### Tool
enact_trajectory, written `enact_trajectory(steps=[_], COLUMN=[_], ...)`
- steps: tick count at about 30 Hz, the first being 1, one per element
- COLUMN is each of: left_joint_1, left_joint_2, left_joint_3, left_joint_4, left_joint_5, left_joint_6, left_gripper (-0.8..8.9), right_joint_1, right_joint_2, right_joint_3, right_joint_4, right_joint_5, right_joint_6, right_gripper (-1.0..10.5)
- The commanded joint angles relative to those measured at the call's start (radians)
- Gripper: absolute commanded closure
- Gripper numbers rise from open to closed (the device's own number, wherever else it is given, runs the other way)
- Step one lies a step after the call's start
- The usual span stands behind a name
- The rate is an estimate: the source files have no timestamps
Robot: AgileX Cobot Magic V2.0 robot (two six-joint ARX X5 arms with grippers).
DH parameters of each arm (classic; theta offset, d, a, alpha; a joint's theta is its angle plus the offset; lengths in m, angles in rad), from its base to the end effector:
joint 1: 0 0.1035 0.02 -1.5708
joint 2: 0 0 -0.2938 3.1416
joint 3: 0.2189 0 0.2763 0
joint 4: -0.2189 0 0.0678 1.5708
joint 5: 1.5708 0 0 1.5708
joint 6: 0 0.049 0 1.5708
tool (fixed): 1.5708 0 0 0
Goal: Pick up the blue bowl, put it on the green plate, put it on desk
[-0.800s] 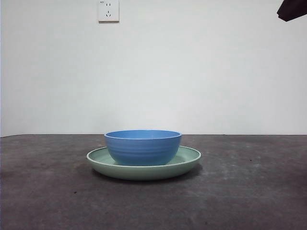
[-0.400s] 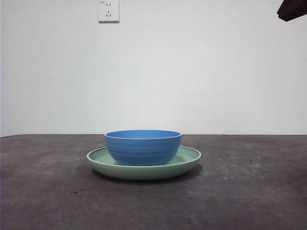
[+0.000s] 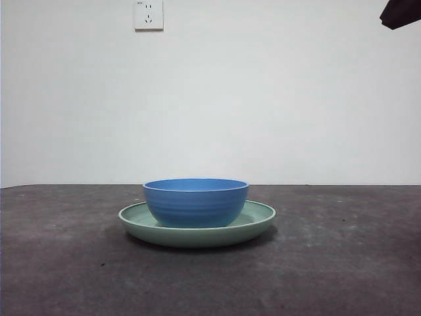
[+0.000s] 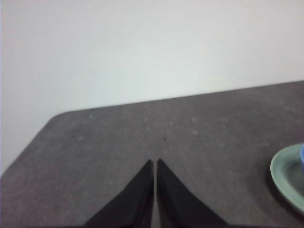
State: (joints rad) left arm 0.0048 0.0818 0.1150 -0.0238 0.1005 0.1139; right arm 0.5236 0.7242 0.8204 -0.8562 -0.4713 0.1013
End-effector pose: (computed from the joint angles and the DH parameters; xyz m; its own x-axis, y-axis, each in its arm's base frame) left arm 0.1113 -0.0044 0.1975 0.9954 -0.0956 0.0094 0.0939 0.9890 0.1146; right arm 0.1131 0.0910 0.3070 0.3323 0.7161 -0.6138 -0.6664 0.6388 0.3845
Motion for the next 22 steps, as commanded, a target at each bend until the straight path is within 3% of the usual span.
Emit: enact_trajectory(steps=[1, 16, 22], left_joint_1=[0.003, 0.003, 0.003], left_joint_2=[-0.02, -0.079, -0.079], left_joint_3=[-0.031, -0.104, -0.103], left_joint_4=[0.001, -0.16, -0.161], left_joint_5=[-0.005, -0.005, -0.005], left_joint_6=[0.001, -0.003, -0.029], left_gripper=[8.04, 8.04, 8.04], right_joint_1=[0.007, 0.007, 0.007], right_joint_2=[0.005, 0.005, 0.005], right_joint_3=[0.009, 0.01, 0.01], right_joint_4=[0.008, 0.012, 0.018], right_joint_5=[-0.002, -0.002, -0.002], right_joint_6=[-0.009, -0.009, -0.009], right_gripper=[9.4, 9.4, 9.4])
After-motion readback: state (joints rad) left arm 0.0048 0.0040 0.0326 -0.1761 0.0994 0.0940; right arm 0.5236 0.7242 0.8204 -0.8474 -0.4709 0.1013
